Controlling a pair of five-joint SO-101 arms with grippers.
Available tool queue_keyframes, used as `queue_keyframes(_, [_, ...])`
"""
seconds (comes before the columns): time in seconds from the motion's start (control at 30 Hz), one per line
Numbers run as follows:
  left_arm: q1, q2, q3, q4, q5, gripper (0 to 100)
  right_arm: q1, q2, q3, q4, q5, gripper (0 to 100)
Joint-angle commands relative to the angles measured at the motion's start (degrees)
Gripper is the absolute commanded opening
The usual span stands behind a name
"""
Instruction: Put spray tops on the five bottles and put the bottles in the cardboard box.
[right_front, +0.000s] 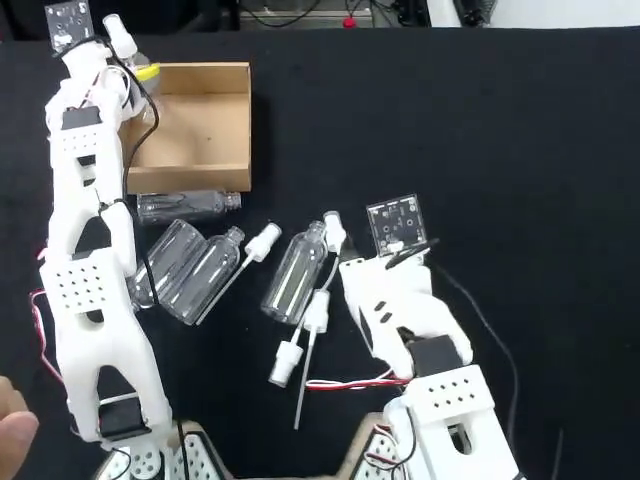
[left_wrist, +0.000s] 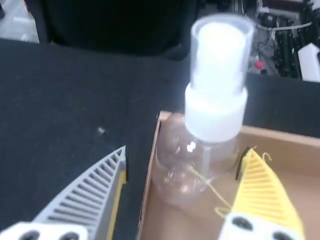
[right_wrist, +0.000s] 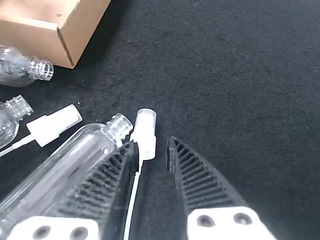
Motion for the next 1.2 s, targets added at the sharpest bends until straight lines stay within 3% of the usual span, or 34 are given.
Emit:
queue_keyframes(0.0, [-0.2, -2.0, -6.8, 4.0, 0.6, 35, 1.0, -0.5, -1.5, -1.6, -0.5, 9.6])
queue_keyframes(0.53, [-1.2, -1.8, -21.3, 22.8, 2.5, 35, 1.0, -0.5, -1.5, -1.6, -0.5, 9.6])
queue_keyframes(1.17, [-1.5, -1.3, -42.8, 56.8, 2.5, 35, 1.0, -0.5, -1.5, -1.6, -0.5, 9.6])
